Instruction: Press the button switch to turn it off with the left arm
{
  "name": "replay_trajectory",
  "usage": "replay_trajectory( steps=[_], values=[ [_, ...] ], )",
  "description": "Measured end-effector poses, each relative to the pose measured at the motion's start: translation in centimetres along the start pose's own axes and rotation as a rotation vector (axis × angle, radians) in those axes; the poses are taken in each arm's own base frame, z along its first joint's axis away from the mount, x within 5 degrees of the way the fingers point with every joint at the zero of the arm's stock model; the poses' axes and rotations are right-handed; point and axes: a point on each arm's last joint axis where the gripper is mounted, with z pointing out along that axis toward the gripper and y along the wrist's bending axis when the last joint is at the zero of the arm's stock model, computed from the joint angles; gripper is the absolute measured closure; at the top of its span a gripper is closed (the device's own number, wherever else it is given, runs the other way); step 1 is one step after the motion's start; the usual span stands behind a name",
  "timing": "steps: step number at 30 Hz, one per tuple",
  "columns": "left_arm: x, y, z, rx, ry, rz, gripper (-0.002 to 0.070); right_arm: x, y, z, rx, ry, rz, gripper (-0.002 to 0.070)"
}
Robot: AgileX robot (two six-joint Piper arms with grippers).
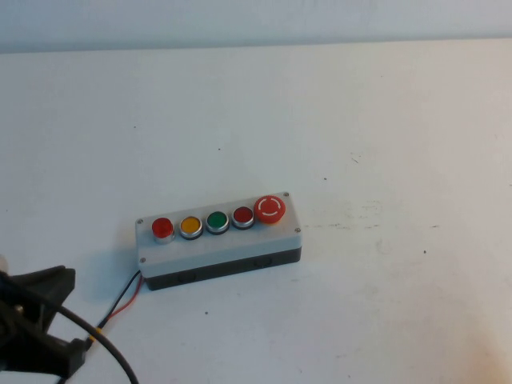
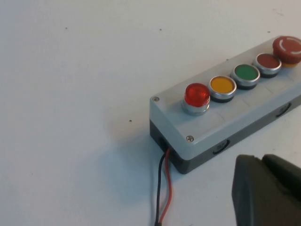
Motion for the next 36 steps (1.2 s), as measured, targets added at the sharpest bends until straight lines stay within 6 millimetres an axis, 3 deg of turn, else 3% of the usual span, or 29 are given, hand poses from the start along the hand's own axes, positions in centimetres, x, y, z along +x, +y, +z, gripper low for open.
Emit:
replay_trajectory(
  steps=[6,10,17,22,36],
  values=[
    [0.7,0.1,0.4,-0.020,-0.022,0.044,0.0677,0.0,0.0,0.0,0.000,0.000,0.000,0.0692],
    [1.7,0.2,0.1,-0.048,-0.151,0.065,0.0677,0.0,0.0,0.0,0.000,0.000,0.000,0.0692],
    [5.8,0.7,-2.3,-0.203,-0.481,0.043,0.0677,0.0,0.0,0.0,0.000,0.000,0.000,0.0692],
    [8.4,0.9,-3.0,-0.322,-0.576,0.018,0.0677,0.0,0.0,0.0,0.000,0.000,0.000,0.0692],
    [12.5,0.6,-1.7,-0.278,-0.157,-0.078,0.0677,0.0,0.0,0.0,0.000,0.000,0.000,0.0692]
  ],
)
